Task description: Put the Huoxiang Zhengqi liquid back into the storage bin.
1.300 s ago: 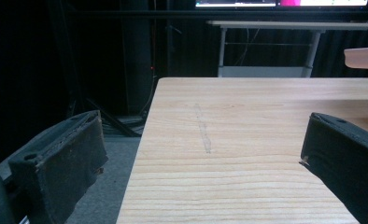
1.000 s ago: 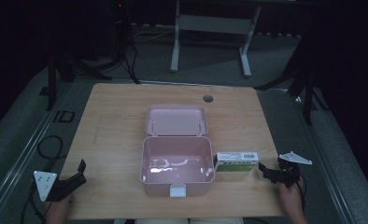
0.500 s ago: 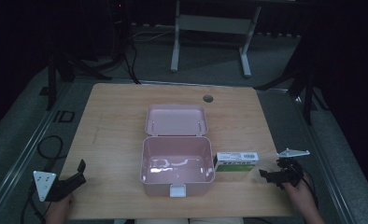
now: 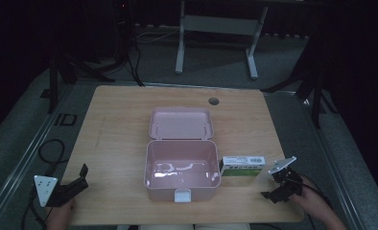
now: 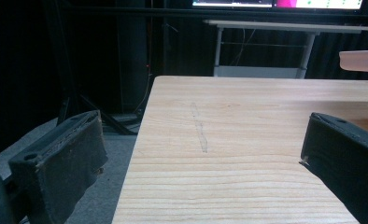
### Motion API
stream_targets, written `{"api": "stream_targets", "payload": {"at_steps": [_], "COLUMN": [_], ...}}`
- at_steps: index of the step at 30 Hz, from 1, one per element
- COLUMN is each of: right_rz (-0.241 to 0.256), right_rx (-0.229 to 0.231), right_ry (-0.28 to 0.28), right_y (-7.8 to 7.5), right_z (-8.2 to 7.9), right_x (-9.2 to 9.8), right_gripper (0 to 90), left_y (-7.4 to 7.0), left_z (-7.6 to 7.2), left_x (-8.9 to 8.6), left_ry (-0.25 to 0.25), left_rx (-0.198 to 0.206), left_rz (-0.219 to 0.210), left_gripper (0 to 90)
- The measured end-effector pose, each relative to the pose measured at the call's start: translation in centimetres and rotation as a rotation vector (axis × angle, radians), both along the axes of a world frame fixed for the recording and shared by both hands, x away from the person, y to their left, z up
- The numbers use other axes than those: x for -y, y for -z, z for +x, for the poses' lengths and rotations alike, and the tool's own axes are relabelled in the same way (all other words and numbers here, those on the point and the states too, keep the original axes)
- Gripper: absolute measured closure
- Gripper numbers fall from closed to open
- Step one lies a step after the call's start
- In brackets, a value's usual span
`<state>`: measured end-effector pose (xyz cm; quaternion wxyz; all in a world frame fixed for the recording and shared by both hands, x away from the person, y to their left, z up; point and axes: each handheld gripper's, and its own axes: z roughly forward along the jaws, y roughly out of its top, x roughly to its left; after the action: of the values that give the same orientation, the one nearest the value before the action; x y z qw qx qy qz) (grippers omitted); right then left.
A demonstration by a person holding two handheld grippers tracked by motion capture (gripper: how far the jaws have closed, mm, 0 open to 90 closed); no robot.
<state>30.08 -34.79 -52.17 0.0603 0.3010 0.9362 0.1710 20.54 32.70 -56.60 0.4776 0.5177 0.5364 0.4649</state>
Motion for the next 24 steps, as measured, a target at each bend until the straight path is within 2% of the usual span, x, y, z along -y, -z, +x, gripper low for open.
{"api": "stream_targets", "payload": {"at_steps": [1, 6, 9, 11, 13, 17, 22, 24], "right_rz": [-0.011, -0.042, -0.063, -0.077, -0.100, -0.151, -0.239, -0.244], "right_rx": [-0.010, -0.132, -0.156, -0.189, -0.184, -0.203, -0.204, -0.210], "right_ry": [-0.023, -0.126, -0.164, -0.197, -0.217, -0.278, -0.392, -0.421], "right_y": [0.0, 0.2, 0.3, 0.1, -0.2, -0.8, -1.3, -1.5], "right_z": [-0.1, -0.5, -0.5, -0.5, -0.5, -0.5, -1.1, -1.2], "right_x": [-0.3, -1.5, -1.9, -2.5, -2.9, -3.8, -5.5, -6.2], "right_gripper": [9.7, 9.6, 9.7, 9.6, 9.6, 9.6, 9.7, 9.6], "left_y": [0.0, 0.0, 0.0, 0.0, 0.0, 0.0, 0.0, 0.0], "left_z": [0.0, 0.0, 0.0, 0.0, 0.0, 0.0, 0.0, 0.0], "left_x": [0.0, 0.0, 0.0, 0.0, 0.0, 0.0, 0.0, 0.0], "left_ry": [0.000, 0.001, 0.002, 0.002, 0.002, 0.004, 0.005, 0.005], "left_rx": [0.000, -0.001, -0.001, 0.000, -0.001, -0.002, -0.001, -0.001], "left_rz": [0.000, 0.000, 0.000, 0.000, 0.000, 0.002, 0.001, 0.000], "left_gripper": [0.4, 0.4, 0.4, 0.4, 0.4, 0.4, 0.4, 0.4]}}
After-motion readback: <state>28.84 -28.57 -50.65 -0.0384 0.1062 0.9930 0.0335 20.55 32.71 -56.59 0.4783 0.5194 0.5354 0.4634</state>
